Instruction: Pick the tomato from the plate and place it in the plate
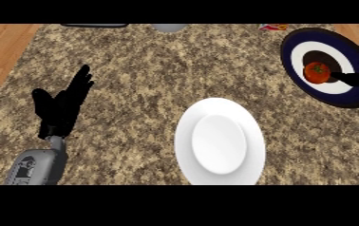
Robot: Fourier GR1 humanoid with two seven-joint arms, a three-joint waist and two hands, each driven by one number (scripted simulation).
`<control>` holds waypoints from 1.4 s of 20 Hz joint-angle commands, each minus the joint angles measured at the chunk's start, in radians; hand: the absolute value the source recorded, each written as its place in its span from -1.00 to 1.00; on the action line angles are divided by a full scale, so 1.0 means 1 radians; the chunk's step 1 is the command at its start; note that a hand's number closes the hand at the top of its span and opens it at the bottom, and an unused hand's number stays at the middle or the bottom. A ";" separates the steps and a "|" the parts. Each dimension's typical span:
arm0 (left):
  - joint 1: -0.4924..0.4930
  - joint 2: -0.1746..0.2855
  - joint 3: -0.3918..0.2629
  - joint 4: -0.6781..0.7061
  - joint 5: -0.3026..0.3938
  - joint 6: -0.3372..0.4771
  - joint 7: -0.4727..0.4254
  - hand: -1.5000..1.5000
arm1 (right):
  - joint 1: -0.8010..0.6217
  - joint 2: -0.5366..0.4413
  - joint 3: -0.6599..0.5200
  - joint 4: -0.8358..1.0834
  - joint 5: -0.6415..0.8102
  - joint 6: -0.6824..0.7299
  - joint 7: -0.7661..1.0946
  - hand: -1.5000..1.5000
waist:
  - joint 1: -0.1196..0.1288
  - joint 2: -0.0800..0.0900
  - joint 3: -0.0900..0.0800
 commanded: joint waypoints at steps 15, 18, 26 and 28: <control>0.024 -0.009 0.015 0.003 -0.024 0.019 -0.012 0.00 | -0.052 -0.138 -0.254 0.114 -0.367 0.495 -0.014 -1.00 | -0.030 -0.011 -0.003; -0.047 0.014 0.044 0.059 0.001 -0.016 0.006 0.00 | -0.070 -0.134 -0.238 0.110 -0.372 0.488 -0.009 -1.00 | -0.017 -0.004 -0.002; 0.021 -0.020 0.009 -0.023 -0.013 -0.017 0.000 0.00 | 0.060 -0.152 -0.230 0.097 -0.400 0.519 -0.136 -1.00 | -0.011 -0.005 -0.001; -0.020 -0.005 0.027 0.009 -0.023 -0.002 0.020 0.00 | 0.096 -0.140 -0.237 0.105 -0.404 0.508 -0.183 -1.00 | -0.008 -0.001 0.000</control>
